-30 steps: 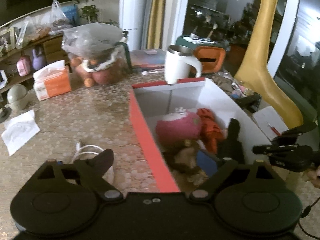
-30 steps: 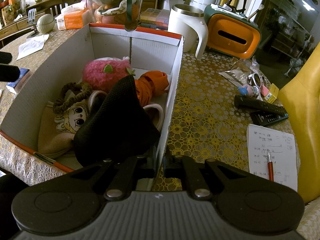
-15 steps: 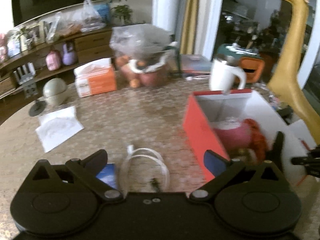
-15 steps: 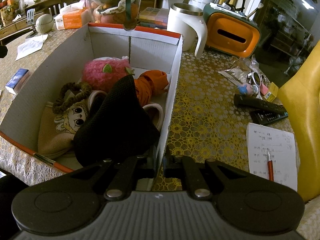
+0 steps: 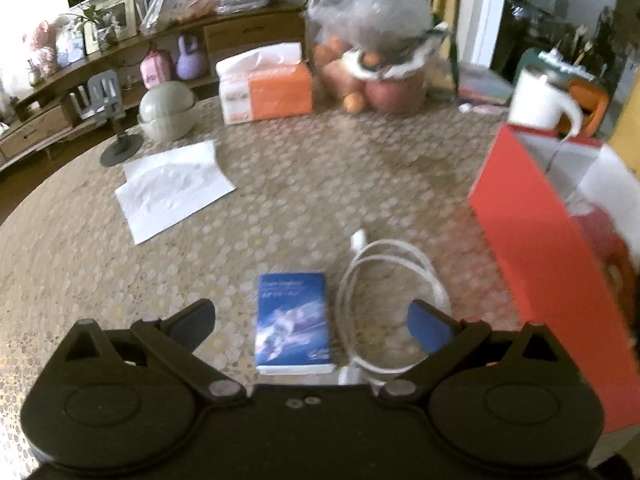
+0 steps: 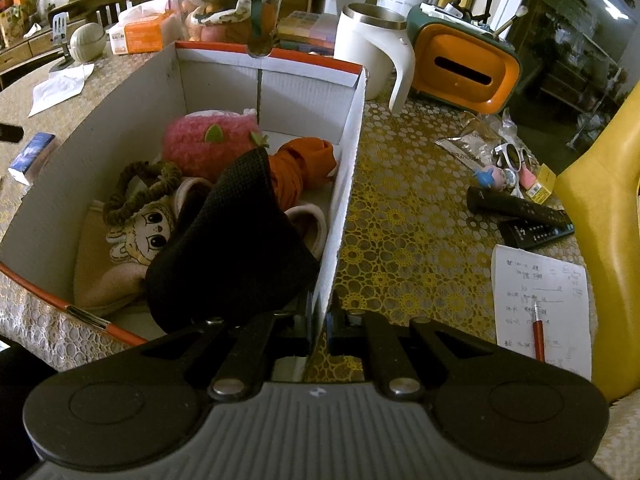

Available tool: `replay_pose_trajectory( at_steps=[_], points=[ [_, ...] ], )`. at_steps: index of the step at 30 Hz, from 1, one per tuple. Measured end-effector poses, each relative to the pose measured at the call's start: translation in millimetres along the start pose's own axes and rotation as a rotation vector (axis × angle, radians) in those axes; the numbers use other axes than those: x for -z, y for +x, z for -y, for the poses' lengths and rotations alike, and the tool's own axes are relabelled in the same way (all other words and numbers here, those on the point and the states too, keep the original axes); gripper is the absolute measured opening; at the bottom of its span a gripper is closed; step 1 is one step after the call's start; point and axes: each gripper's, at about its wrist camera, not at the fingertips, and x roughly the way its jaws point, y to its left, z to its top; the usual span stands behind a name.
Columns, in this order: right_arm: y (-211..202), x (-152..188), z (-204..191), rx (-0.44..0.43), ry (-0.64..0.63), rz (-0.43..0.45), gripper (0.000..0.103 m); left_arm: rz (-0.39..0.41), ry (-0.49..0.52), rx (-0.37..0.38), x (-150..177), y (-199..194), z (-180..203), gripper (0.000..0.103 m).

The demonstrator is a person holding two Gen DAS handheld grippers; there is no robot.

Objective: Organize objects
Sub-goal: 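Close the left gripper on the blue tissue pack, then lift the tissue pack with the left gripper and carry it over the box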

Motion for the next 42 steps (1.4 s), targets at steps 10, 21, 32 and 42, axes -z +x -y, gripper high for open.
replay_pose_trajectory(
  at_steps=[10, 21, 32, 42],
  points=[
    [-0.8, 2.1, -0.8, -0.002, 0.000, -0.006, 0.006, -0.043, -0.006, -0.085, 16.7, 30.3, -8.7, 0.101],
    [-0.4, 1.3, -1.2, -0.001, -0.001, -0.006, 0.006, -0.065, -0.019, -0.100, 21.4, 45.1, -12.1, 0.081],
    [-0.6, 1.1, -1.0, 0.000, 0.001, -0.008, 0.006, -0.057, -0.029, -0.039, 21.1, 46.1, -9.3, 0.050],
    [-0.7, 1.0, -0.9, 0.000, 0.002, -0.007, 0.006, -0.009, -0.052, -0.022, 10.9, 14.2, -7.4, 0.049]
  ],
)
